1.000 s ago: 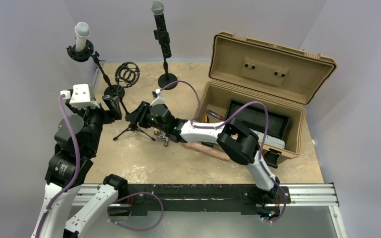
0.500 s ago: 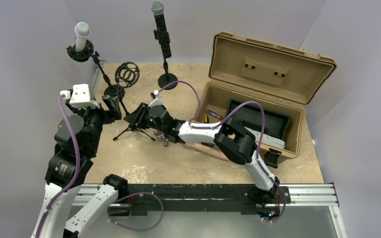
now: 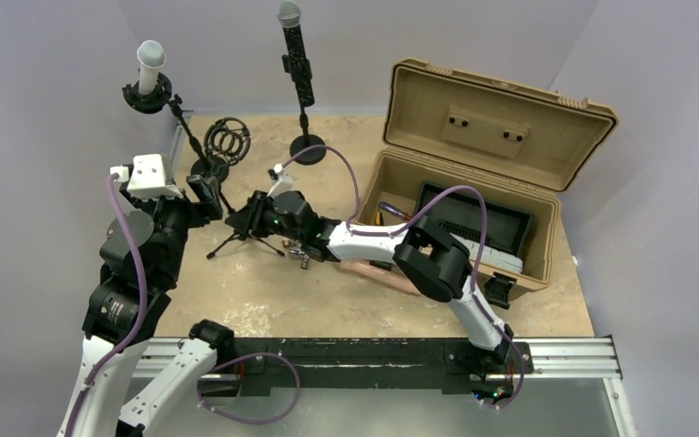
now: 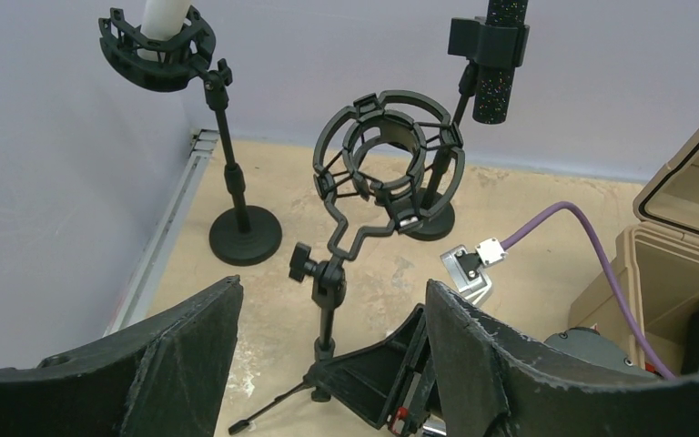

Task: Remove the microphone from the stand

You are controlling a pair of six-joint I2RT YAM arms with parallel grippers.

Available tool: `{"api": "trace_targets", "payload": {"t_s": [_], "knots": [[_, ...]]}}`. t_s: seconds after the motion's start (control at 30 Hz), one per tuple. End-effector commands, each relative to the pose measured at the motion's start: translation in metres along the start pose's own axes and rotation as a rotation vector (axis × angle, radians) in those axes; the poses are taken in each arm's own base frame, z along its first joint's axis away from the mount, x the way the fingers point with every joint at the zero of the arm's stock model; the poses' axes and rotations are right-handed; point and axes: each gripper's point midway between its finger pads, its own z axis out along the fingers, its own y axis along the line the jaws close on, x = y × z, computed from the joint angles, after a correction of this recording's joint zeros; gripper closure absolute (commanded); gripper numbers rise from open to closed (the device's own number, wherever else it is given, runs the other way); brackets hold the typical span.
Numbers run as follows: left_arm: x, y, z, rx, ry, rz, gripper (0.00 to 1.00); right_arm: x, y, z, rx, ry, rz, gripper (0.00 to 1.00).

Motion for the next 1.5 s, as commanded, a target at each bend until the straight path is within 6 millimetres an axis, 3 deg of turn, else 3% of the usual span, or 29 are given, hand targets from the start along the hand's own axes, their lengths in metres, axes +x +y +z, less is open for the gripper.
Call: {"api": "trace_targets", "payload": {"t_s": [0.0,0.17,0.47,0.73,0.9,1.1,1.17,1.33,1.47], "knots": [[-0.005,0.003,0.0,-0.014,-0.017,0.009,0.29,0.014,0.006,-0.014,-0.045,0.098,-0.229,1.0],[-0.003,0.002,0.001,-0.01,-0.004,0.006,0.29,0.022,-0.014,-0.012,-0.034,0.185,-0.311,1.0],[0.004,-0.007,0.007,0.025,0.009,0.014,0.28,0.006,-0.018,-0.021,-0.199,0.318,-0.286,1.0],[0.021,-0.026,0.028,0.076,0.112,-0.015,0.21,-0.008,-0.033,-0.017,-0.223,0.349,-0.27,1.0],[0.024,-0.041,0.04,0.151,0.204,-0.147,0.15,-0.017,-0.037,-0.017,-0.24,0.362,-0.292,1.0],[0.0,-0.034,0.045,0.124,0.207,-0.32,0.12,-0.033,-0.048,-0.011,-0.233,0.377,-0.335,1.0],[0.001,-0.031,0.054,0.116,0.23,-0.384,0.12,-0.037,-0.053,-0.01,-0.237,0.381,-0.337,1.0],[0.004,-0.013,0.077,0.142,0.231,-0.572,0.27,-0.049,-0.062,-0.01,-0.235,0.377,-0.351,1.0],[0.008,-0.014,0.094,0.26,0.24,-0.693,0.28,-0.052,-0.064,-0.009,-0.253,0.389,-0.359,1.0]]}}
